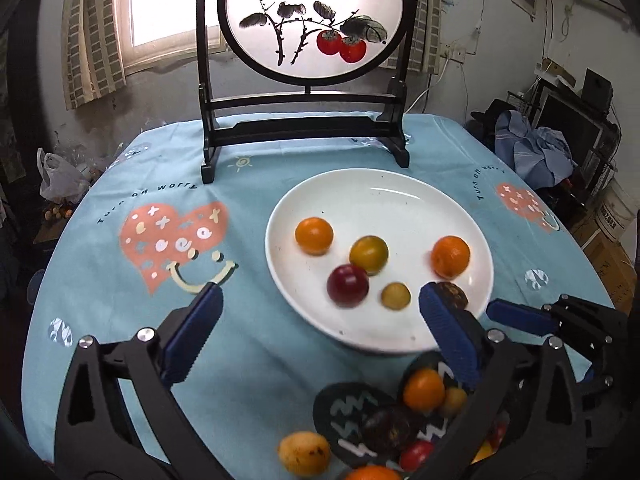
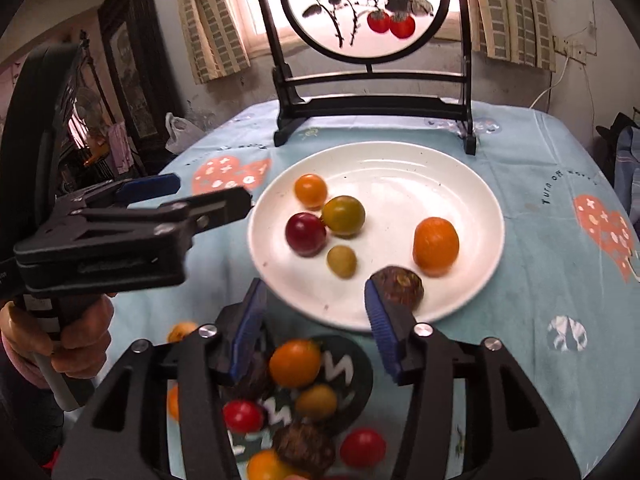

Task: Organize fruits
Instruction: 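Carry the yellow fruit and mandarin over the plate and open both tools, then reach the right tool into the fruit cluster and grasp the orange tomato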

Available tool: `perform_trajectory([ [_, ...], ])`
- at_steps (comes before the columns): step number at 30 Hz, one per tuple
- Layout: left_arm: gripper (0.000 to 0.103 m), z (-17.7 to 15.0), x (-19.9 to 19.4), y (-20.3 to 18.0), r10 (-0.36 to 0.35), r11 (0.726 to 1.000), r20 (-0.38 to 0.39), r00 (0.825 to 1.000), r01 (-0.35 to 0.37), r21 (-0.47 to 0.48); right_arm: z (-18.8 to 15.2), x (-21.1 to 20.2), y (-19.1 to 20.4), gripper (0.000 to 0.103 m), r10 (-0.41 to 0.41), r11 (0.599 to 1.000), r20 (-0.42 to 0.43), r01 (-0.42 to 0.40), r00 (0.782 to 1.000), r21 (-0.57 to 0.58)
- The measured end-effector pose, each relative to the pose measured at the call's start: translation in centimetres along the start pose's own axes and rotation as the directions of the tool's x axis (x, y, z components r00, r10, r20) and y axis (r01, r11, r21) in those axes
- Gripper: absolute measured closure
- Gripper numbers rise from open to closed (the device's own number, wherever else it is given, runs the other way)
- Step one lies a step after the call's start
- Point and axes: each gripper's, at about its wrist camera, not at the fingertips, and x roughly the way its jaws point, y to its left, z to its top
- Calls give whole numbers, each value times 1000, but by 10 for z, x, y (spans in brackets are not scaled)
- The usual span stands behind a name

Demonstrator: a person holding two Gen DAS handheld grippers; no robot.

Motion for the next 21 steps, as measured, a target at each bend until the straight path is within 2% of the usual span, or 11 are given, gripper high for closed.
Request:
perform_trajectory([
  [5,2,-49,-30,-1,-16,1000,2,1000,16,-21,-33,-22,5,48,22,1000,46,-22,999,6],
  [9,2,-82,-36,1,-17,999,-24,1000,16,-42,-53,-17,4,48,34,999,-6,-34,999,35],
  [14,2,-99,-37,9,-29,996,-61,998,24,-83,-62,-14,8,48,25,999,-43,-24,999,34],
  [21,2,-116,-37,6,2,999,-87,996,-5,-33,-75,-18,8,48,28,997,-80,-22,996,76],
])
